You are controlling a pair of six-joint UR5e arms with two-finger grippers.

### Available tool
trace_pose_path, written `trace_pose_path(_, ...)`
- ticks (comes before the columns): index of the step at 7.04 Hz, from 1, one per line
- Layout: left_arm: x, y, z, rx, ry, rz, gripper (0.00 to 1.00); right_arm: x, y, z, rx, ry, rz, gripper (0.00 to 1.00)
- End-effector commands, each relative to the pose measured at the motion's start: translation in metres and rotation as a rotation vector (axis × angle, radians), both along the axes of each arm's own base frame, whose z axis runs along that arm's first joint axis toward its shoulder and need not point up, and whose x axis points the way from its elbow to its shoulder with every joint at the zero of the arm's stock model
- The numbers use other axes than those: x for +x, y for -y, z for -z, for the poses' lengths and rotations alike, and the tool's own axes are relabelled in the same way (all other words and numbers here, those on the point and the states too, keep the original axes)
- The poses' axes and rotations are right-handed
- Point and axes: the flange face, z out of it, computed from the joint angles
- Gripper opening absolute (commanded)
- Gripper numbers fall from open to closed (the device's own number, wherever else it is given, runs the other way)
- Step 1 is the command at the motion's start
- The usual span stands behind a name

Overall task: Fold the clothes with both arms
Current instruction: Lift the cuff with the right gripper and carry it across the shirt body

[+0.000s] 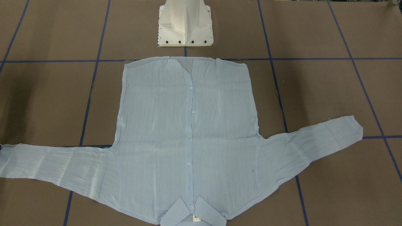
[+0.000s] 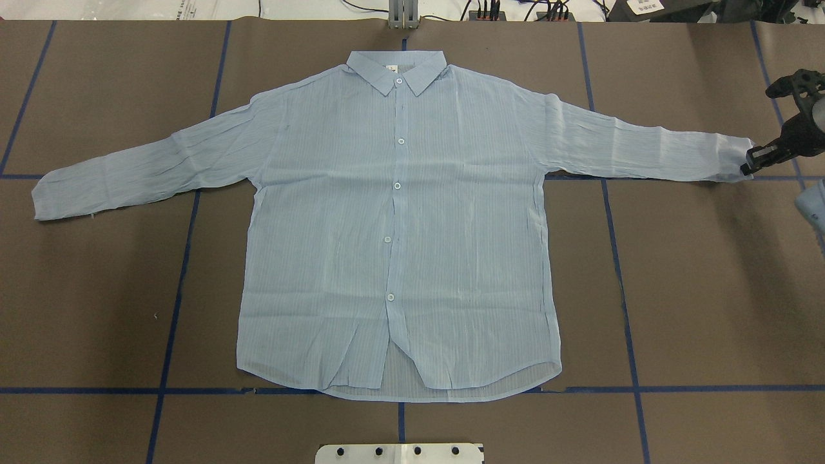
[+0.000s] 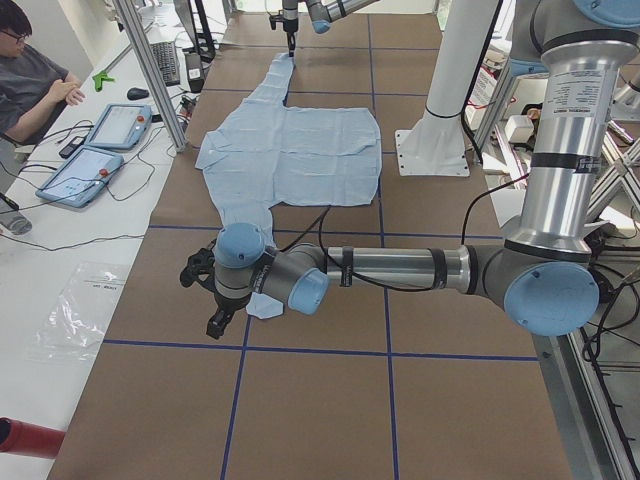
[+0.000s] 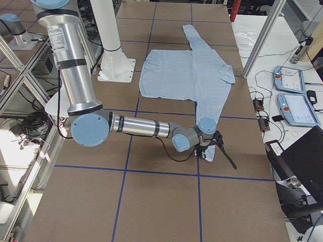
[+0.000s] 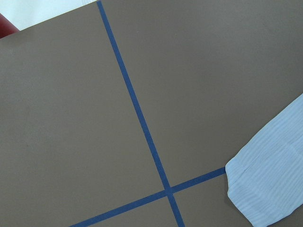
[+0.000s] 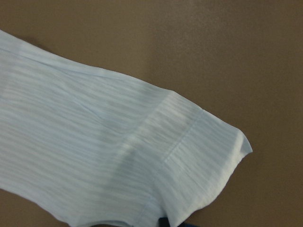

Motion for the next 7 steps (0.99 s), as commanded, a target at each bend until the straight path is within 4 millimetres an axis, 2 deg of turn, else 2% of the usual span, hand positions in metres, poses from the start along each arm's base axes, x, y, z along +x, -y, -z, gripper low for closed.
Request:
trace_pose_path(1, 0.0, 0.001, 0.0, -0.001, 0.001, -0.001, 1.0, 0.006, 0.004, 0.062, 0.08, 0.102, 0.016, 0.0)
trace_pose_path(2, 0.0, 0.002, 0.0, -0.001, 0.001, -0.001, 1.0, 0.001, 0.015, 0.106, 0.126, 0.141, 0.014, 0.0)
trace_pose_path(3, 0.0, 0.002, -0.003, -0.005, 0.001, -0.001, 1.0, -0.01, 0.038, 0.168, 0.121, 0.183, -0.026, 0.0)
trace_pose_path(4, 0.0, 0.002, -0.003, -0.005, 0.001, -0.001, 1.0, -0.044, 0.052, 0.23, 0.09, 0.239, -0.031, 0.0)
trace_pose_path(5, 0.0, 0.002, -0.003, -0.005, 0.001, -0.001, 1.0, -0.09, 0.06, 0.3, 0.038, 0.302, -0.063, 0.0)
trace_pose_path(6, 0.0, 0.001, -0.006, -0.01, 0.001, -0.001, 1.0, -0.138, 0.063, 0.381, 0.021, 0.361, -0.062, 0.0)
trace_pose_path(7, 0.0, 0.001, -0.01, -0.017, 0.002, -0.002, 1.0, -0.163, 0.063, 0.438, 0.042, 0.397, -0.071, 0.0)
